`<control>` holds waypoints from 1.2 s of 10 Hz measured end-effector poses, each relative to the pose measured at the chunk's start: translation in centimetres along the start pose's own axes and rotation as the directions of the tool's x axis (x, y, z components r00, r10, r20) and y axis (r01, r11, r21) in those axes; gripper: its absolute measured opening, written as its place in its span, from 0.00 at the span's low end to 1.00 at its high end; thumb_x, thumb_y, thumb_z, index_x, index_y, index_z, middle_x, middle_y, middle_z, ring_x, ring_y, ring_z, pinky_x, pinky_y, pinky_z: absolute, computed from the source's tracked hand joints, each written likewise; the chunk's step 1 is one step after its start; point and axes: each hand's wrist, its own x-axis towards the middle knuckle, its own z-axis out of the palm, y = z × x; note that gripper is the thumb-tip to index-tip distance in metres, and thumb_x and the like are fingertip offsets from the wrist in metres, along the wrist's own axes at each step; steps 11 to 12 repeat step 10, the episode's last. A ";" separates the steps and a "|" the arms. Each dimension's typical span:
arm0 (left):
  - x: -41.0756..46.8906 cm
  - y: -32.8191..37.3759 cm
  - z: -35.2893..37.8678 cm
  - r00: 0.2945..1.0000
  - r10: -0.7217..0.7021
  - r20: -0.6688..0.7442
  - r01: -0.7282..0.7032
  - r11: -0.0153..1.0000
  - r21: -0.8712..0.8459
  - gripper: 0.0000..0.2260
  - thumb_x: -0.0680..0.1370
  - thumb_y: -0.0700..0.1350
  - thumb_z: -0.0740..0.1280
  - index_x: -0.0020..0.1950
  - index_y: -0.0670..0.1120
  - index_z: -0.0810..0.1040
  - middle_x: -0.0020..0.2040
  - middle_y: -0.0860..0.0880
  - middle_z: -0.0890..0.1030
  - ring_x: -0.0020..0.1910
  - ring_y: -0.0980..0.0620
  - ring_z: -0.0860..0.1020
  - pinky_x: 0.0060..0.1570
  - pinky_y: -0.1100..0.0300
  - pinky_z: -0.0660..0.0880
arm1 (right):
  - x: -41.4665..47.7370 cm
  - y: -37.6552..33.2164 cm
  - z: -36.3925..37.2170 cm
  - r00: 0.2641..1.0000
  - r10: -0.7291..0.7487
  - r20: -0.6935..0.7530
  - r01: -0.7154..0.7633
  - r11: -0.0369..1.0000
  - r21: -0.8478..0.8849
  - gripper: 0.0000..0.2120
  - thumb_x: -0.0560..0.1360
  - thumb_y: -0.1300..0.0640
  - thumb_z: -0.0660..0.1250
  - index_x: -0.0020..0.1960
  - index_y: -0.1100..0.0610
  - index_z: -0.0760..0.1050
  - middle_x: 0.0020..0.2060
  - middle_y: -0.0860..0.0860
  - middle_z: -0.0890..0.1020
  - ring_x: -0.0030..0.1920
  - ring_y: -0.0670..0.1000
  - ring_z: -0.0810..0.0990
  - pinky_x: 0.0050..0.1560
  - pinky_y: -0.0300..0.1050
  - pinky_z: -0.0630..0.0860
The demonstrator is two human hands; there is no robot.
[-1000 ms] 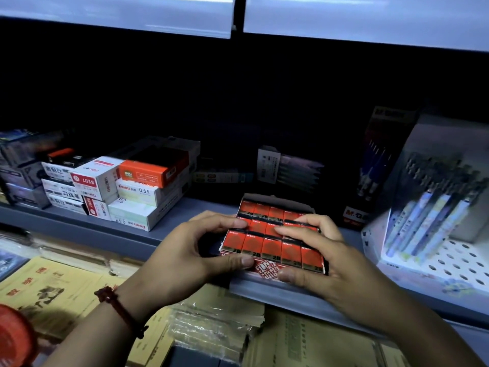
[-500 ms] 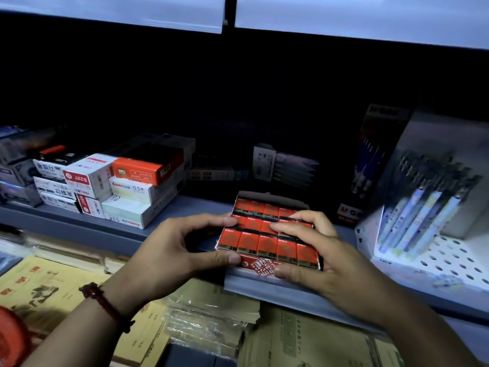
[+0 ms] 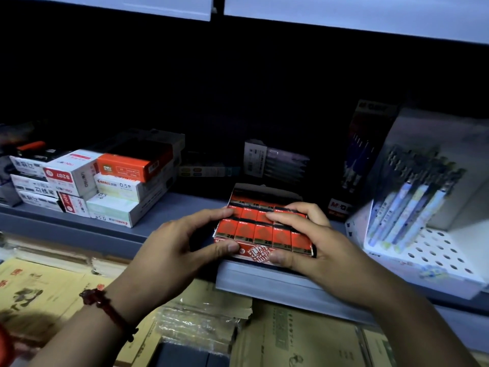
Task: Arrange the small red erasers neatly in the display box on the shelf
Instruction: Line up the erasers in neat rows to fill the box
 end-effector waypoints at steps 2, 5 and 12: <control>0.3 0.1 0.3 0.997 0.046 -0.063 -0.036 0.988 0.148 0.28 0.69 0.67 0.69 0.69 0.67 0.74 0.60 0.70 0.81 0.60 0.71 0.77 0.65 0.54 0.76 | 0.4 0.7 0.0 1.000 -0.009 -0.008 0.009 0.996 -0.091 0.30 0.70 0.24 0.60 0.70 0.27 0.64 0.69 0.30 0.60 0.70 0.48 0.69 0.68 0.54 0.73; 0.7 -0.6 0.4 0.995 0.067 -0.071 -0.052 0.981 0.188 0.28 0.71 0.67 0.71 0.71 0.68 0.72 0.62 0.69 0.80 0.62 0.69 0.76 0.65 0.53 0.75 | 0.5 0.7 0.1 1.000 -0.005 -0.024 0.004 0.998 -0.065 0.32 0.68 0.23 0.61 0.71 0.28 0.65 0.69 0.30 0.61 0.69 0.44 0.72 0.66 0.50 0.75; -2.4 0.8 1.1 0.999 -0.051 0.007 0.051 0.996 -0.071 0.43 0.73 0.52 0.74 0.83 0.51 0.55 0.71 0.69 0.68 0.67 0.76 0.68 0.71 0.65 0.69 | -1.1 -1.3 -0.4 0.987 0.085 -0.135 -0.089 0.996 -0.025 0.47 0.65 0.26 0.66 0.79 0.37 0.56 0.70 0.37 0.63 0.61 0.41 0.73 0.64 0.42 0.71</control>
